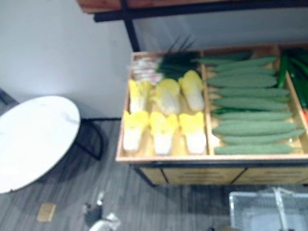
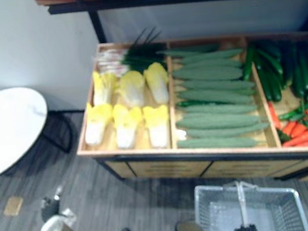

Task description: Pick vegetable in the basket

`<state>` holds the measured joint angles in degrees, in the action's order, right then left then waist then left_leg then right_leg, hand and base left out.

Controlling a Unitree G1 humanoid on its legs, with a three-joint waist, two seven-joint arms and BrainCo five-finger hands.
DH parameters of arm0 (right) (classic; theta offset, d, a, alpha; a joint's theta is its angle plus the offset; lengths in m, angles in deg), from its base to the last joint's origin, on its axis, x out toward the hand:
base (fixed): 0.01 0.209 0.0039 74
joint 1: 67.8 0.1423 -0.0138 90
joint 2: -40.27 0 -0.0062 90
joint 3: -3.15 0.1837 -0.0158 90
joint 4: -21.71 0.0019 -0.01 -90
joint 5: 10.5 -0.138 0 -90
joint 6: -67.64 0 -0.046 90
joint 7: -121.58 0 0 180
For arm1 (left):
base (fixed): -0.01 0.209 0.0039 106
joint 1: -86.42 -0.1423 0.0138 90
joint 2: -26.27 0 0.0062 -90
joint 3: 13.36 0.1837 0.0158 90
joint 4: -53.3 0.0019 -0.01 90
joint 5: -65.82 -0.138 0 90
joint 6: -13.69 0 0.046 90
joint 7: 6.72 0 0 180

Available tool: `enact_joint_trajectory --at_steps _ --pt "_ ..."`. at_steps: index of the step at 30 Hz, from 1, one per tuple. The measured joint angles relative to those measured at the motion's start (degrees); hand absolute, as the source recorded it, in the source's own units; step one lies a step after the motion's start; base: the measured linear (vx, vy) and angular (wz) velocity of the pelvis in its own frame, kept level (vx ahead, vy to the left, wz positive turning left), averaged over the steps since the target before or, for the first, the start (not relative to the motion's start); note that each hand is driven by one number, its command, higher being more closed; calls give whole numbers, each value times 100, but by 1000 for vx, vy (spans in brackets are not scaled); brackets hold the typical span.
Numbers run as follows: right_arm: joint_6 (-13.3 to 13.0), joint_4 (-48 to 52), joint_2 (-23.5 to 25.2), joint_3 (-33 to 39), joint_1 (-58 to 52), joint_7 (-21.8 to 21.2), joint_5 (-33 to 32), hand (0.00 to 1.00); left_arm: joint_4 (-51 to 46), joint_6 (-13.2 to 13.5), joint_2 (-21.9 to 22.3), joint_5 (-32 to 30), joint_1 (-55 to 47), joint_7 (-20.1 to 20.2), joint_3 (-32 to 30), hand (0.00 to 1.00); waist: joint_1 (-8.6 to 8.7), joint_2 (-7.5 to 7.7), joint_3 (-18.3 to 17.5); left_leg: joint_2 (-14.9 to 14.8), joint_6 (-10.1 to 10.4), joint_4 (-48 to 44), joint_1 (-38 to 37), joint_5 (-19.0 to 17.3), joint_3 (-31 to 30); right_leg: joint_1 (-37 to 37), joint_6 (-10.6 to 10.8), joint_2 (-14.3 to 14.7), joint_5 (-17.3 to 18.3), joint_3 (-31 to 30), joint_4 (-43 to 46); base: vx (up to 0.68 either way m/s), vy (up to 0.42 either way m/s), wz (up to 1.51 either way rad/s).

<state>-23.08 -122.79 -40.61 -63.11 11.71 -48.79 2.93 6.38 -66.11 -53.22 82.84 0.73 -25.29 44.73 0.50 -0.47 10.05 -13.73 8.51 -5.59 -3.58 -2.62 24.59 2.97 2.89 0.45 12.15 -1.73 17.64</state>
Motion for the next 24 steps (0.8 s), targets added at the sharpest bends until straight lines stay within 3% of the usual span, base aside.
enact_joint_trajectory --at_steps 2,4,8,10,12,17,24 --pt "-44 -68 67 77 4 13 -27 100 -40 107 -332 327 397 -359 -227 0 14 11 0 -40 21 438 -171 188 -35 -76 -158 177 -104 2 -219 22 -123 -6" --pt "-59 -276 112 302 -26 96 -103 100 -696 115 -769 388 675 -826 -90 0 111 34 -41 -70 10 555 -220 273 -140 -144 -232 229 -183 42 -362 -2 -69 -7" --pt "-50 -294 104 568 -468 137 -303 100 -1680 133 -1185 -429 1252 -977 647 0 138 -143 -161 93 -8 847 -249 393 -186 -151 -147 139 -332 47 -591 -32 56 2" --pt "-33 -420 149 568 -604 131 -495 100 -2184 168 -1344 -948 1409 -969 1073 0 266 -198 -190 215 -32 886 -208 404 -184 -160 -73 24 -437 38 -771 -63 123 0" --pt "11 -483 237 572 -696 124 -498 100 -2477 177 -1317 -1230 1496 -901 1399 0 394 -223 -199 324 -104 953 -183 425 -175 -152 16 -76 -510 19 -895 -58 101 1" --pt "168 -481 500 649 -763 125 -495 100 -2543 96 -814 -1641 1516 -523 2382 0 480 -179 -132 489 -213 964 -164 394 106 -119 172 -248 -777 -229 -1196 -43 97 -24" --pt "154 -400 455 655 -519 161 -457 100 -2546 -154 -385 -2523 1477 -365 3025 0 593 -170 144 518 -235 995 -152 397 398 -5 226 -239 -957 -530 -1342 -22 21 -23"
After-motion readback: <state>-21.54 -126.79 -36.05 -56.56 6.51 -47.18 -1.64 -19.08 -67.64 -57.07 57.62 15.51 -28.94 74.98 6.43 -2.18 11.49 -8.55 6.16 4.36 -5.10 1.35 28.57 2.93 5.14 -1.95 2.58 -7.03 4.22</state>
